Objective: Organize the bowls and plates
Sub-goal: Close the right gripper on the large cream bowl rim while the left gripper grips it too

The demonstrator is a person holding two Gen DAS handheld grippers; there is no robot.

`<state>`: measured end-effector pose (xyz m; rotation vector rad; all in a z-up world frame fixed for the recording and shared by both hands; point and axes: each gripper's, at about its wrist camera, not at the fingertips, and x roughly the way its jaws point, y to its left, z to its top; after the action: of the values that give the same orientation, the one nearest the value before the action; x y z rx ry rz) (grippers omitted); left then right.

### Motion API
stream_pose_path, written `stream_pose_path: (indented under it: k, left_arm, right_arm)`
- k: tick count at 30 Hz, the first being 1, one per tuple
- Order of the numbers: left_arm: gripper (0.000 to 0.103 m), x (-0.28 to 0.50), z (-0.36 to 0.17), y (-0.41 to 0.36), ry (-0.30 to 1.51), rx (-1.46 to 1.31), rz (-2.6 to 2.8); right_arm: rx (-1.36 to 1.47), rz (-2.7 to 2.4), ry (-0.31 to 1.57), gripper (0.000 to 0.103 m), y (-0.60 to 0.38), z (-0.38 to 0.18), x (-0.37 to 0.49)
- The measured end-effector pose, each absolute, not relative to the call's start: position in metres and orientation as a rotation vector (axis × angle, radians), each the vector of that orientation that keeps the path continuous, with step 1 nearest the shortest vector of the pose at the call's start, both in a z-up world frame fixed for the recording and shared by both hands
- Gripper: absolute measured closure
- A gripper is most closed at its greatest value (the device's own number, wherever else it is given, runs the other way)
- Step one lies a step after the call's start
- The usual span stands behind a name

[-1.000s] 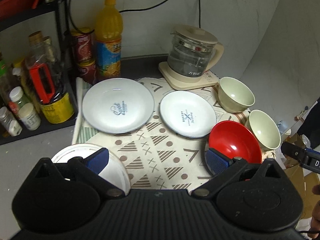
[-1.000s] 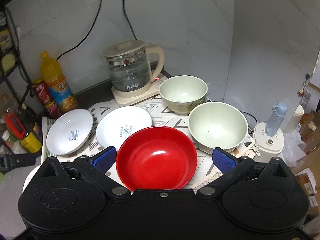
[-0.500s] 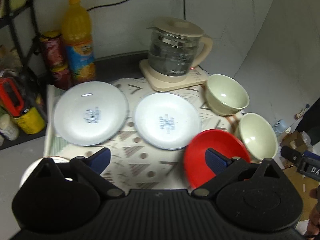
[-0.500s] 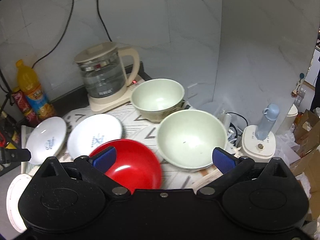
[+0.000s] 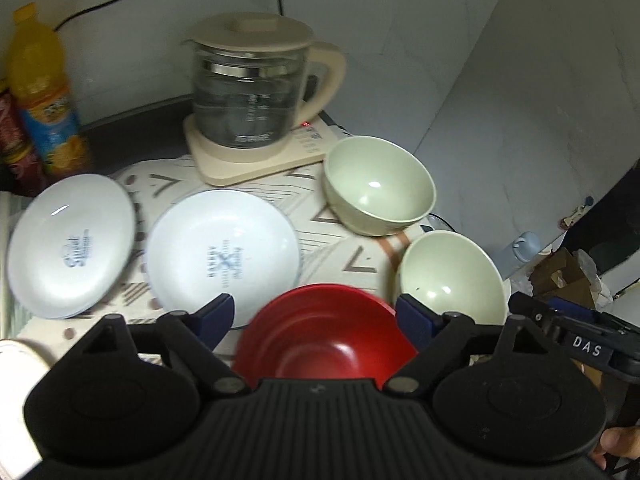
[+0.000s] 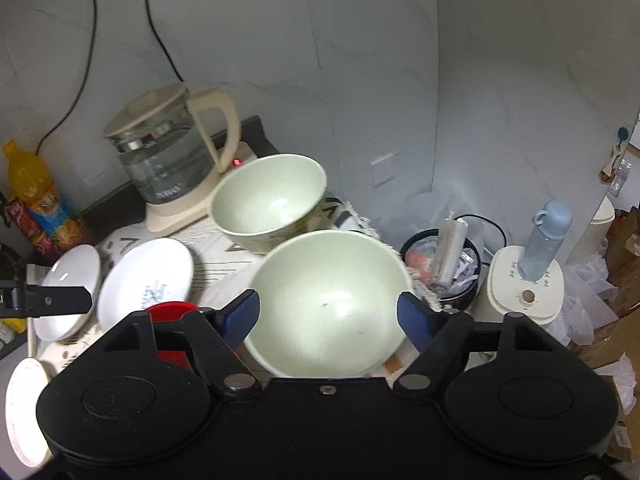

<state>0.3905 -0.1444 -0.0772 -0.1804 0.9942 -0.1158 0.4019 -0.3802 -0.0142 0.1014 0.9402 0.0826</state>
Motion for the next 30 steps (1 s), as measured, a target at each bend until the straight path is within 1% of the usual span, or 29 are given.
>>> stream_pose_path:
  k: [3,6,10,12,16,17,19,21,23,25,27,30]
  left_arm:
    - [0.021,0.401,-0.083,-0.162,1.008,-0.171,-0.126]
    - [0.028,0.412,-0.089,-0.178,1.020,-0.159,-0.135]
    - [0.039,0.427,-0.098,-0.195,1.046,-0.168,-0.137]
    - [0.041,0.434,-0.103,-0.202,1.053,-0.163,-0.139]
    - [0.046,0.447,-0.111,-0.215,1.079,-0.161,-0.140]
    - [0.047,0.451,-0.114,-0.218,1.084,-0.158,-0.145]
    - [0.051,0.457,-0.119,-0.225,1.098,-0.150,-0.156]
    - [0.054,0.463,-0.124,-0.233,1.111,-0.141,-0.172]
    - [0.059,0.469,-0.130,-0.241,1.133,-0.138,-0.187]
    - [0.064,0.474,-0.136,-0.247,1.150,-0.142,-0.192]
    - [0.066,0.479,-0.144,-0.250,1.168,-0.151,-0.189]
    - [0.076,0.487,-0.159,-0.254,1.210,-0.163,-0.166]
  right_arm:
    - [0.117,0.090,0.959,0.028,-0.395,-0.022,0.409]
    - [0.127,0.093,0.973,0.030,-0.408,-0.030,0.415]
    - [0.155,0.106,1.010,0.041,-0.421,-0.043,0.423]
    - [0.163,0.121,1.025,0.043,-0.426,-0.050,0.426]
    - [0.168,0.132,1.057,0.052,-0.433,-0.061,0.431]
    - [0.171,0.132,1.062,0.052,-0.435,-0.064,0.433]
    - [0.167,0.125,1.071,0.053,-0.437,-0.068,0.435]
    - [0.170,0.123,1.085,0.058,-0.440,-0.074,0.437]
    - [0.181,0.119,1.106,0.062,-0.443,-0.079,0.438]
    - [0.184,0.119,1.116,0.063,-0.445,-0.083,0.441]
    - [0.176,0.118,1.124,0.064,-0.446,-0.086,0.443]
    - [0.169,0.116,1.144,0.068,-0.446,-0.093,0.448]
